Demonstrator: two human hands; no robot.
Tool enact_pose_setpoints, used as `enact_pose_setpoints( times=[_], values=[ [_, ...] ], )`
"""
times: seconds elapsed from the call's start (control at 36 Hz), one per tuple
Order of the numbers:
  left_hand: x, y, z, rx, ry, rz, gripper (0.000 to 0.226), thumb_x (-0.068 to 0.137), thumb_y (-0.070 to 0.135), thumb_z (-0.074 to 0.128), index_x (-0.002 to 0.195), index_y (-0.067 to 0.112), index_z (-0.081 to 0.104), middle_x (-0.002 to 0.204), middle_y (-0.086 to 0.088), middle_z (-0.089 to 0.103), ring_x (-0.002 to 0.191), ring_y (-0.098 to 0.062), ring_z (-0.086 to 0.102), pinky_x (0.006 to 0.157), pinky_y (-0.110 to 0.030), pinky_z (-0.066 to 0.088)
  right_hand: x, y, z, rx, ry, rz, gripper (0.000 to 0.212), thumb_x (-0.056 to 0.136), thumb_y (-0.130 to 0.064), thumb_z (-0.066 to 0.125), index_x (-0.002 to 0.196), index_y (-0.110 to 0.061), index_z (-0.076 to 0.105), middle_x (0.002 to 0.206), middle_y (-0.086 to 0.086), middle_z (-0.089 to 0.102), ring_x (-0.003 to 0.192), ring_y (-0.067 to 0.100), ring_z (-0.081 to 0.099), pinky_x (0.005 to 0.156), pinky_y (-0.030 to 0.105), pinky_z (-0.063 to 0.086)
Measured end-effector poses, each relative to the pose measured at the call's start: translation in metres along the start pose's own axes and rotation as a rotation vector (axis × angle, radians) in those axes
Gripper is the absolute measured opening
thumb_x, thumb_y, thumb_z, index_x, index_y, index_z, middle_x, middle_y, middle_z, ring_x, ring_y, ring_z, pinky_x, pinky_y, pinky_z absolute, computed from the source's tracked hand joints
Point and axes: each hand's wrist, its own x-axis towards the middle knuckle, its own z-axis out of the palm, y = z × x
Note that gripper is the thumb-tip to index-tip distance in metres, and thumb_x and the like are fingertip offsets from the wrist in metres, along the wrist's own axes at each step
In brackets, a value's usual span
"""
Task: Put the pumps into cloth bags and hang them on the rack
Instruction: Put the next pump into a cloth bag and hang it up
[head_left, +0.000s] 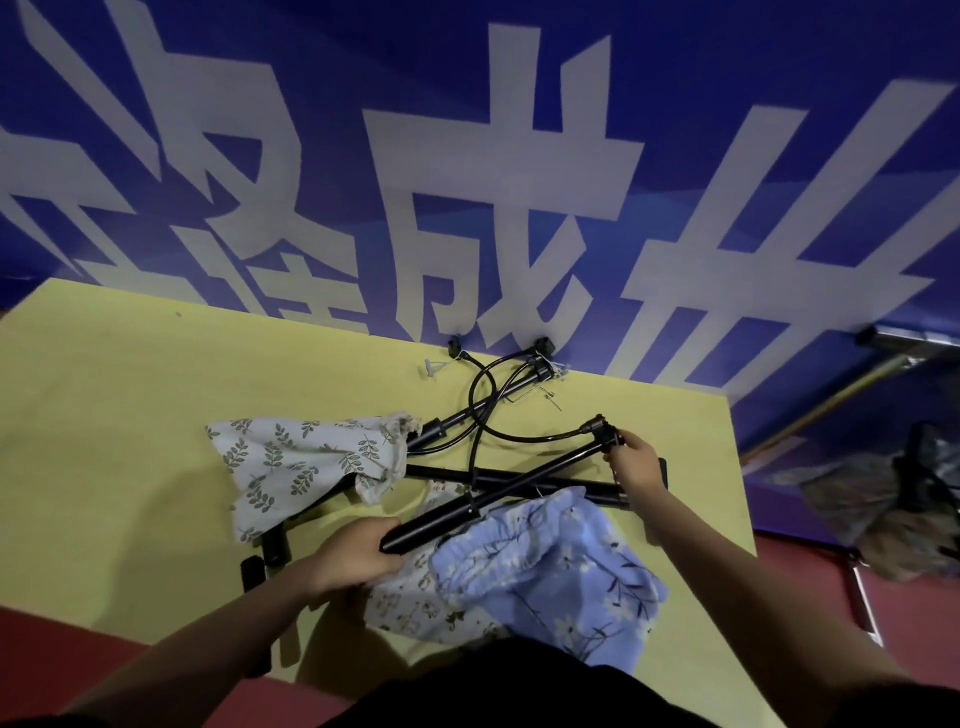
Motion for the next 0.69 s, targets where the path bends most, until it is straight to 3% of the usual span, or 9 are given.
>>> enact_pose_setpoints(
  times=[0.11,0.22,0.28,0.36,0.44,0.58,0.64,0.69],
  values=[
    [-0.002,0.012,-0.005,-0.008,-0.002,0.023,0.02,0.078,0.025,0.065,0.097,0.031,0.063,0.076,0.008,0.067,0.062,0.004,0.061,0.054,-0.016,0.044,0.003,-0.004,-0.003,-0.068,0.075,-0.031,0.042,0.09,-0.008,0.041,0.127,-0.015,0.06,0.085,0.018,0.064,0.067,0.031,0.051,0.061,0.034,0.038],
    [-0.006,0.017,-0.005,-0.023,0.009,0.033,0.013,0.078,0.029,0.067,0.09,0.034,0.063,0.076,0.009,0.069,0.067,0.001,0.065,0.057,-0.015,0.046,-0.006,-0.01,-0.004,-0.034,0.061,-0.036,0.029,0.093,-0.021,0.05,0.117,-0.005,0.055,0.087,0.013,0.059,0.076,0.029,0.051,0.066,0.036,0.04],
    [-0.009,0.02,-0.008,-0.028,0.018,0.047,0.009,0.078,0.033,0.069,0.085,0.033,0.063,0.073,0.009,0.068,0.065,0.001,0.065,0.055,-0.013,0.043,-0.012,-0.012,-0.007,0.018,0.029,-0.028,0.038,0.09,-0.034,0.058,0.11,-0.004,0.048,0.086,0.007,0.054,0.079,0.026,0.053,0.071,0.042,0.046],
    [-0.014,0.028,-0.015,-0.014,-0.016,0.074,0.017,0.08,0.042,0.071,0.091,0.03,0.065,0.072,0.008,0.067,0.059,0.003,0.06,0.055,-0.013,0.042,-0.011,-0.012,-0.018,0.064,0.052,-0.044,0.059,0.071,-0.05,0.063,0.103,-0.001,0.06,0.083,0.009,0.065,0.076,0.028,0.066,0.065,0.041,0.05],
    [-0.02,0.036,-0.023,-0.01,-0.024,0.108,0.028,0.079,0.06,0.066,0.095,0.037,0.062,0.072,0.009,0.065,0.059,0.001,0.059,0.055,-0.017,0.042,-0.012,-0.016,-0.029,0.126,0.051,-0.067,0.043,0.084,-0.034,0.062,0.1,0.006,0.066,0.068,0.01,0.064,0.059,0.025,0.064,0.053,0.031,0.043],
    [-0.024,0.052,-0.032,0.039,0.031,0.152,0.047,0.079,0.074,0.047,0.1,0.034,0.062,0.073,-0.001,0.062,0.059,-0.012,0.059,0.057,-0.029,0.047,-0.025,-0.025,-0.044,0.177,0.056,-0.112,0.032,0.098,-0.028,0.05,0.109,-0.001,0.063,0.088,0.014,0.064,0.056,0.019,0.058,0.05,0.028,0.041],
    [-0.028,0.057,-0.035,0.048,0.049,0.162,0.038,0.086,0.066,0.049,0.108,0.036,0.061,0.073,-0.003,0.063,0.057,-0.011,0.059,0.057,-0.028,0.051,-0.031,-0.027,-0.05,0.201,0.058,-0.125,0.032,0.099,-0.026,0.049,0.109,-0.001,0.065,0.086,0.011,0.063,0.058,0.02,0.057,0.054,0.03,0.042],
    [-0.032,0.06,-0.036,0.05,0.063,0.173,0.029,0.087,0.065,0.049,0.104,0.043,0.059,0.071,0.001,0.062,0.056,-0.009,0.06,0.057,-0.027,0.052,-0.035,-0.027,-0.054,0.222,0.059,-0.137,0.031,0.099,-0.026,0.048,0.109,-0.003,0.067,0.081,0.008,0.062,0.059,0.02,0.056,0.057,0.033,0.041]
  ],
)
